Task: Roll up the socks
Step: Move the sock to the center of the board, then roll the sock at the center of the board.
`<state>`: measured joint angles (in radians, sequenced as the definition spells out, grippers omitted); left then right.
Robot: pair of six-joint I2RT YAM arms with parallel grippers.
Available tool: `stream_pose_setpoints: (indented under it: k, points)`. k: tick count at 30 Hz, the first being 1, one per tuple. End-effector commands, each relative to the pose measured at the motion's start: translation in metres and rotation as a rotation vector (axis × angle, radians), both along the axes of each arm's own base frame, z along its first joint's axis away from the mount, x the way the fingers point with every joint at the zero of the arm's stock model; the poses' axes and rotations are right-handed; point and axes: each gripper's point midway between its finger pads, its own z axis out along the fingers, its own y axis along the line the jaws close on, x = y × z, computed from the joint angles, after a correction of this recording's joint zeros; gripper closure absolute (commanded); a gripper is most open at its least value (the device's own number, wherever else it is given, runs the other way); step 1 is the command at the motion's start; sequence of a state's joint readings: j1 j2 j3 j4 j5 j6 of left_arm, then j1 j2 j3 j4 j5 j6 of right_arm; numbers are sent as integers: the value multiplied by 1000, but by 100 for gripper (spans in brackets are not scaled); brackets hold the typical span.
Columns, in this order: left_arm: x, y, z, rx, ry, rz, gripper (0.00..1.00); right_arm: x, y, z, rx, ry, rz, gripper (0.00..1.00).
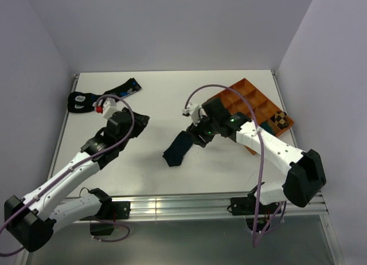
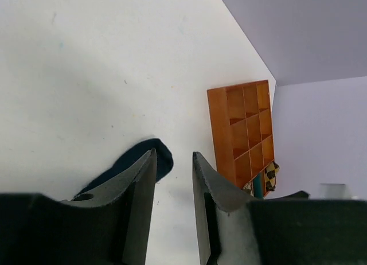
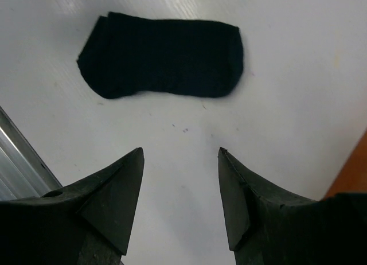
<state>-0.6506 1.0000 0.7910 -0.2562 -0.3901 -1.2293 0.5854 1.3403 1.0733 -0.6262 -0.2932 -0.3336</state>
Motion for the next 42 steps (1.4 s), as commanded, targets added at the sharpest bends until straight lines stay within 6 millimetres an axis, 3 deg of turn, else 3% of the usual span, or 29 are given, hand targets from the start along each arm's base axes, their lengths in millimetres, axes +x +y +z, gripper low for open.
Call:
stream_pose_setpoints:
  k: [1,8,16,27,34,42]
  points:
    - [-2,22,38,87,-61,5,63,9,39,3,25,-61,-48,39]
    - [1,24,75,117,-121,-26,63,-17,103,-30,-44,-55,23,40]
    - [-2,23,76,132,-136,-69,62,-40,145,-59,-119,-19,96,41]
    - [-6,26,75,141,-148,-97,62,-40,155,-92,-205,-13,101,40]
    - [-5,27,66,148,-136,-109,62,-43,156,-101,-230,-16,115,40]
    - [-4,27,55,151,-119,-115,62,-49,152,-107,-257,-18,121,48]
